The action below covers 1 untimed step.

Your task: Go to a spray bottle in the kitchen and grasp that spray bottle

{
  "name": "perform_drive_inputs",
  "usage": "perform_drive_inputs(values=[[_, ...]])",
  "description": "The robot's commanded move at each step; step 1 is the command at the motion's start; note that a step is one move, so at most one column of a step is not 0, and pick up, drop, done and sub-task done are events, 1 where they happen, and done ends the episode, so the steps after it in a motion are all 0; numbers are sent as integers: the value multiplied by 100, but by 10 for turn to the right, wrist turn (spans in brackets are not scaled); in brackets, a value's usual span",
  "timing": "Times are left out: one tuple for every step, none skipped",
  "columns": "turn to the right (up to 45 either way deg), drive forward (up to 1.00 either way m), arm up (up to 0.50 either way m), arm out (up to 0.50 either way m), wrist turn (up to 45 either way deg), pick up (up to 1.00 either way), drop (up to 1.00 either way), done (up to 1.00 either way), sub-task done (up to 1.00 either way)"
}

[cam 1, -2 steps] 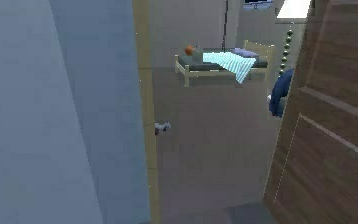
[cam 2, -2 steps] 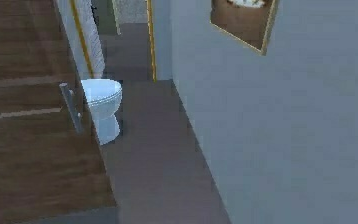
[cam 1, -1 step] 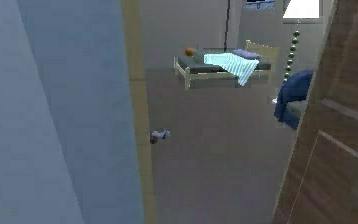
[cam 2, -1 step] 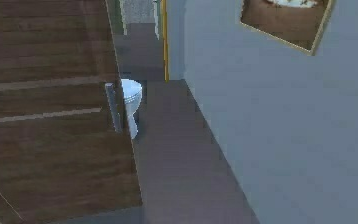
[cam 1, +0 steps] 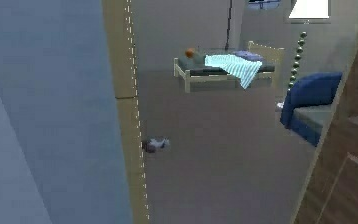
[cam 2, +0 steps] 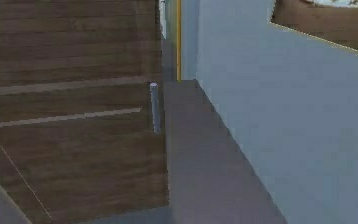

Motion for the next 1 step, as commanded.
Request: perform_drive_inputs(values=[[240, 0, 0, 0, 0, 0, 0, 0, 0]])
